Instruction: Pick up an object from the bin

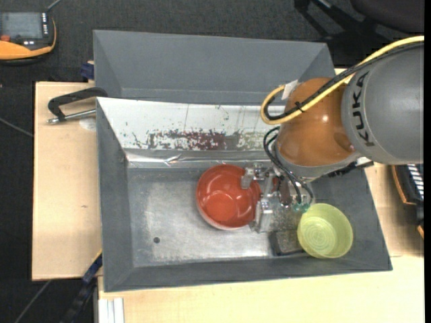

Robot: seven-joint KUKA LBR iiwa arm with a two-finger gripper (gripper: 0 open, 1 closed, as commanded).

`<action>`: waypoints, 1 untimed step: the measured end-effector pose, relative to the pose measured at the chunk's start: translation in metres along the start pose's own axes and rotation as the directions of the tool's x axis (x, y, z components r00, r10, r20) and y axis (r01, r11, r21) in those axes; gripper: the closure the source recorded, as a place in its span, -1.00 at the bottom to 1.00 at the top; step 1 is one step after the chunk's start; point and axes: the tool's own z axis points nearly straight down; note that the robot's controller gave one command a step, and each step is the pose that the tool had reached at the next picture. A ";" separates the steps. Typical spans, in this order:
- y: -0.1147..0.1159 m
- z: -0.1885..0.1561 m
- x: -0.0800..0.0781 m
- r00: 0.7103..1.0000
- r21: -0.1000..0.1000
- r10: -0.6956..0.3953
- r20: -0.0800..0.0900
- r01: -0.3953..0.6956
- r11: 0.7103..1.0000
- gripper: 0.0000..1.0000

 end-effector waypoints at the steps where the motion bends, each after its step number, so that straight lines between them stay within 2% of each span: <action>1: 0.000 0.000 0.000 1.000 0.000 0.000 0.000 0.000 1.000 1.00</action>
Offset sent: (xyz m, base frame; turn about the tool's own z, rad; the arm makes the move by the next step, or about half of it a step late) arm 0.0000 0.0000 0.0000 0.0000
